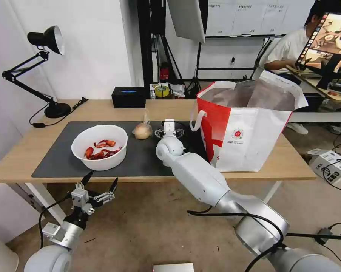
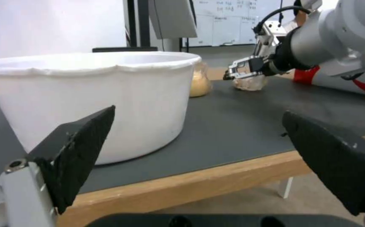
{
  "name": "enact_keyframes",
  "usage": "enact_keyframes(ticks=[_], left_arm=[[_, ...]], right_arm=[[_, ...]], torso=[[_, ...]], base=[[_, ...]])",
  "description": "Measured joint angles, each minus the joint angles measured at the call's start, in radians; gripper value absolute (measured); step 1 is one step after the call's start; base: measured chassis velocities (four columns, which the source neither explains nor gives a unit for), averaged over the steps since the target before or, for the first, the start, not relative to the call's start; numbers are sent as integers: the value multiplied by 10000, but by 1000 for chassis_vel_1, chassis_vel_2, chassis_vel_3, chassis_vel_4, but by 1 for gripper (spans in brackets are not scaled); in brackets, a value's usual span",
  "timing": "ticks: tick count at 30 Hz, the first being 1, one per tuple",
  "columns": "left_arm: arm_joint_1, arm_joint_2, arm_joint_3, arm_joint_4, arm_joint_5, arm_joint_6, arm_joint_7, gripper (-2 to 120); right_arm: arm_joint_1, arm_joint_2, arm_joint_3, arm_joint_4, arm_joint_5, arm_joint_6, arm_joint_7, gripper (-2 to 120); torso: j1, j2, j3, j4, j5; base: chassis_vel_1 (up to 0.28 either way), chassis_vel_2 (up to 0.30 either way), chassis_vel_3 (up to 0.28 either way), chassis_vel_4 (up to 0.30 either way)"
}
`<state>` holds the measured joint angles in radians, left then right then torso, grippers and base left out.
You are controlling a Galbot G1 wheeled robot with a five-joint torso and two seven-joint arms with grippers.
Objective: Pick up the trash from the table and place it into the takeout bag.
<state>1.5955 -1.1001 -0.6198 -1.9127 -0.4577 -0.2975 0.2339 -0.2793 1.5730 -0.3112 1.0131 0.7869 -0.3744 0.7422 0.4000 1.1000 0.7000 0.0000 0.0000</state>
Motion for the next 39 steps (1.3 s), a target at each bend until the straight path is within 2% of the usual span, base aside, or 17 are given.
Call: enact_keyframes(ticks=[24,27,29,33,35,39], left_arm=[[-11,139,145,83,47,14,-5,100],[-40,153,168,81,48,14,-9,100],[-49,183,174,82,47,14,-13,100],[-48,185,199,89,46,15,-14,100],[-57,186,224,94,45,15,-19,100],[-76,213,247,106,42,15,-29,100]], right_arm=[[-159,-40,221,188,81,-351,195,100],[-197,-39,220,249,144,-383,275,95],[-277,-46,200,394,244,-442,395,83],[-349,-50,187,452,253,-467,451,75],[-407,-52,184,489,254,-471,465,65],[-433,-56,183,497,244,-464,465,59]], torso=[[0,0,0,0,0],[0,0,0,0,0],[0,0,0,0,0],[0,0,0,0,0],[0,0,0,0,0],[-1,0,-1,1,0]], base=[[0,0,0,0],[0,0,0,0],[0,0,0,0],[0,0,0,0],[0,0,0,0],[0,0,0,0]])
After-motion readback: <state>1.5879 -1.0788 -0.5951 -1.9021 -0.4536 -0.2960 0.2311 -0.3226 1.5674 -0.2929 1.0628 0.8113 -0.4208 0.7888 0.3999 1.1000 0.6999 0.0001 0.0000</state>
